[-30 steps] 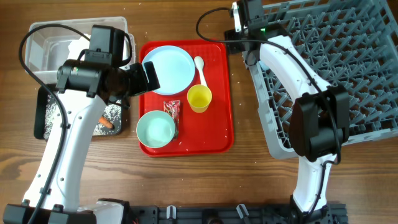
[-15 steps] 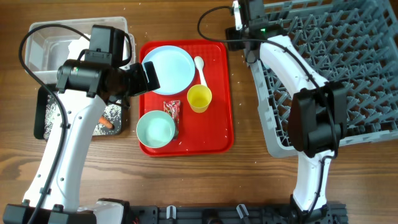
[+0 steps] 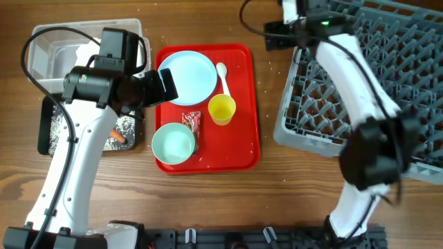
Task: Sort waste into correct bins and load items into the dishwasher rack
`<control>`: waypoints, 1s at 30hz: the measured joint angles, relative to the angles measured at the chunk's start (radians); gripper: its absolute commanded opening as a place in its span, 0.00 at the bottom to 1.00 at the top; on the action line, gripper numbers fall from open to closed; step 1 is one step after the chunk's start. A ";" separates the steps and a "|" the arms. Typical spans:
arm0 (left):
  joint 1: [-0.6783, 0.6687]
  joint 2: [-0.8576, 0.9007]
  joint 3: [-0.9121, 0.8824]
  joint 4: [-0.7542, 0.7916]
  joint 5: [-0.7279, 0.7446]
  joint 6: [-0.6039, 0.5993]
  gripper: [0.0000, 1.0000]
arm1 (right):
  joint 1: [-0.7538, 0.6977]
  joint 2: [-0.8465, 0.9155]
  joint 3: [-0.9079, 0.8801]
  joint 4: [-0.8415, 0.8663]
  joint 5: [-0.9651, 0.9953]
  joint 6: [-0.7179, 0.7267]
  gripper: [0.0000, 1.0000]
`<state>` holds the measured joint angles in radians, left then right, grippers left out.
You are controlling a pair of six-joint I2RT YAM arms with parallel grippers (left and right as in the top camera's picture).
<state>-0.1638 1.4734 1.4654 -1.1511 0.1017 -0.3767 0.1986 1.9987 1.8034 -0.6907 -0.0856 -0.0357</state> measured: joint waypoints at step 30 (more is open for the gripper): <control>0.000 0.000 0.000 0.000 0.000 0.000 1.00 | 0.138 -0.135 -0.312 -0.400 0.008 0.239 0.78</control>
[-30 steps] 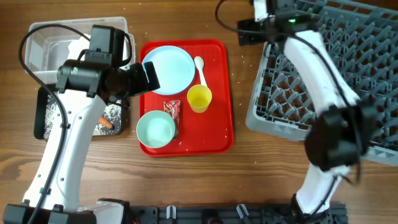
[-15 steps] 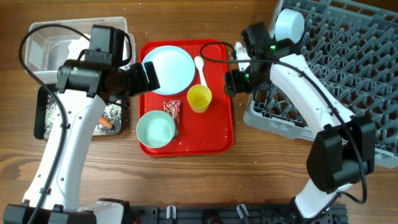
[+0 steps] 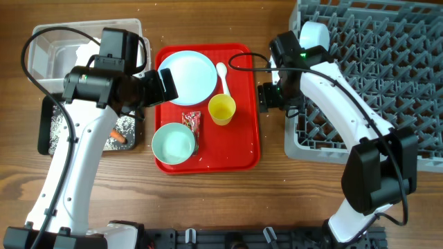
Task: Sort waste into correct bins and load items into the dishwasher rack
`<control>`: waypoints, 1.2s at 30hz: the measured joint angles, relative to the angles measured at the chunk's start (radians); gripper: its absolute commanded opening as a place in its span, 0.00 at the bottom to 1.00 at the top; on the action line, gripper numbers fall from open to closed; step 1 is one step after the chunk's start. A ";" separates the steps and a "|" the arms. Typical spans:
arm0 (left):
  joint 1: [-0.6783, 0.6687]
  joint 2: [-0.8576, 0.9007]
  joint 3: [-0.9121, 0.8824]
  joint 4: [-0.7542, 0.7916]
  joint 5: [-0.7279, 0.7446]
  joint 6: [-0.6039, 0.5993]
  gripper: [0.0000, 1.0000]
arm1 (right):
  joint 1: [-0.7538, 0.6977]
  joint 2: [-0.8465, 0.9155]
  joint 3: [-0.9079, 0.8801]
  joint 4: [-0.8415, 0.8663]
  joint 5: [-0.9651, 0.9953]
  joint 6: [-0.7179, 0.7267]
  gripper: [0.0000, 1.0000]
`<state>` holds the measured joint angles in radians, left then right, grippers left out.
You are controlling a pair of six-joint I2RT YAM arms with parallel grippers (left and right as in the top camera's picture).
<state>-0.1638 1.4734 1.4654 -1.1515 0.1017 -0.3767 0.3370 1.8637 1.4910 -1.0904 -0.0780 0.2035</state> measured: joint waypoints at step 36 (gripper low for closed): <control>0.000 0.000 0.000 0.035 0.000 0.000 1.00 | 0.172 -0.150 0.011 0.217 -0.243 0.113 0.73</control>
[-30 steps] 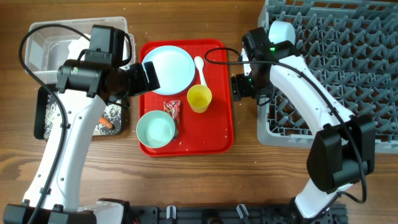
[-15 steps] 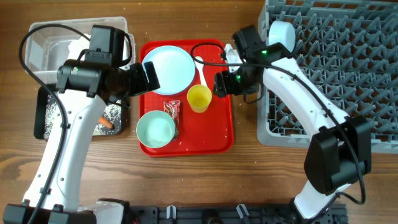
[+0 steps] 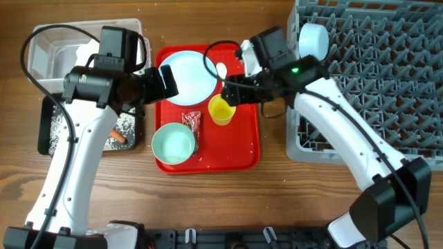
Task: Sort waste into correct bins and load items into the dishwasher rack
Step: 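Grasp the green bowl rim on the red tray with the right gripper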
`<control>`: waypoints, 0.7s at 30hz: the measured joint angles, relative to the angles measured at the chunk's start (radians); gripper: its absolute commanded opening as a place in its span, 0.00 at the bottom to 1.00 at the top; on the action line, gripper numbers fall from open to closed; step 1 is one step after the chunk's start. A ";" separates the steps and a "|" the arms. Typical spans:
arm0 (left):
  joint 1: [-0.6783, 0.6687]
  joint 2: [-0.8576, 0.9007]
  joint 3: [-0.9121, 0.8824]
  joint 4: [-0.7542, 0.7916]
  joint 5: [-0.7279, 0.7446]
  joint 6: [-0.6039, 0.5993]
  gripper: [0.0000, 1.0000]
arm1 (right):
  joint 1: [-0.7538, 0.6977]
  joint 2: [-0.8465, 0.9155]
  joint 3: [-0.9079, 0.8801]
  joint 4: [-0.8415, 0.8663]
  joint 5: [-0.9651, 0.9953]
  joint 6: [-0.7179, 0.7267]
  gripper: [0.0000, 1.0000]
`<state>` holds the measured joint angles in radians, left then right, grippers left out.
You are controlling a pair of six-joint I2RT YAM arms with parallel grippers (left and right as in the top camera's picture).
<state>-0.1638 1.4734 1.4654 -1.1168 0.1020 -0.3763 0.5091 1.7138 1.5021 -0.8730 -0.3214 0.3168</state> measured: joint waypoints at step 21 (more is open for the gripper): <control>0.605 -0.137 0.038 -0.190 -0.016 -0.086 1.00 | 0.349 0.005 -0.264 0.332 0.161 0.354 0.50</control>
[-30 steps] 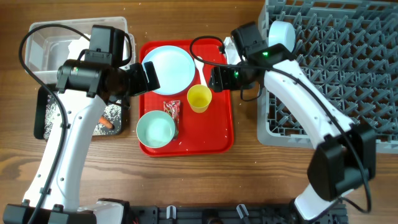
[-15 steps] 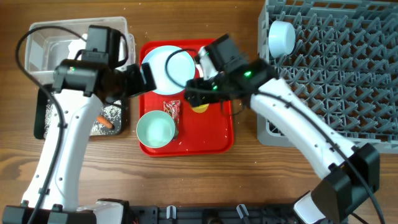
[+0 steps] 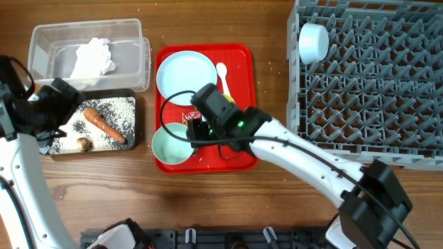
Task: Sort waste into correct bins and load items into the dishwasher rack
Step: 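Grasp the green bowl rim on the red tray with the right gripper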
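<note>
A red tray (image 3: 243,59) holds a pale blue plate (image 3: 184,72), a white spoon (image 3: 223,75), a mint bowl (image 3: 170,144) and a small red wrapper (image 3: 187,117). My right gripper (image 3: 196,128) hangs low over the wrapper, at the bowl's right rim. Whether its fingers are open does not show. My right arm hides the yellow cup. My left gripper (image 3: 58,101) is far left, at the black bin's upper left corner, and its fingers are unclear. The grey dishwasher rack (image 3: 367,83) carries a white cup (image 3: 313,41).
A clear bin (image 3: 131,41) at the back left contains crumpled white tissue (image 3: 91,55). In front of it a black bin (image 3: 131,97) holds a carrot (image 3: 104,123), a small brown lump (image 3: 83,144) and scattered grains. The rack fills the right side.
My right gripper was at the yellow cup and is now down and left, over the wrapper beside the bowl. My left arm has gone from the tray's left edge to the far left, uncovering the black bin.
My right arm was first at the skewed rack's top left corner. Then the rack stood straight with a white cup in it, and the gripper was between rack and tray. It then reached the yellow cup, and is now at the wrapper. My left arm stayed put until now.
</note>
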`<control>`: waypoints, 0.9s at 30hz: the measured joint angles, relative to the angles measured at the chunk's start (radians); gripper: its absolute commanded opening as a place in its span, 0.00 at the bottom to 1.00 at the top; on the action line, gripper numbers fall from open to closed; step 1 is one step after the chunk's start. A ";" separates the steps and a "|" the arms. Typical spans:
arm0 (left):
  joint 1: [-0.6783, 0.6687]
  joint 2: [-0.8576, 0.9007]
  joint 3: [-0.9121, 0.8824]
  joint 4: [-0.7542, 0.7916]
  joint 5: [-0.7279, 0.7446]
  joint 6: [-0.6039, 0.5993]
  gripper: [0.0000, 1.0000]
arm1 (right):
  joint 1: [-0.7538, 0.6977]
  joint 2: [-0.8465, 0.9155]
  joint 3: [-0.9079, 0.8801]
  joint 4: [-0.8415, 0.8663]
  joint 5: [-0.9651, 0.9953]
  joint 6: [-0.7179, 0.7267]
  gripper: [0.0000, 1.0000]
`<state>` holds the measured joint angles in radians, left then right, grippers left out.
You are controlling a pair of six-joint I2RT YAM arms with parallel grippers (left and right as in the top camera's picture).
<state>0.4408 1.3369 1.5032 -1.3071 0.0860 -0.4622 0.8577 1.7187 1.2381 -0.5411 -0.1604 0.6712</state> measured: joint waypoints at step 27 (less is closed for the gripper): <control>0.017 0.000 0.000 -0.003 0.000 -0.001 1.00 | 0.030 0.181 -0.071 0.192 0.031 0.099 0.04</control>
<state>0.4576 1.3369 1.5032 -1.3098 0.0864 -0.4629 0.8875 1.8996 1.1671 -0.3496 -0.1295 0.7704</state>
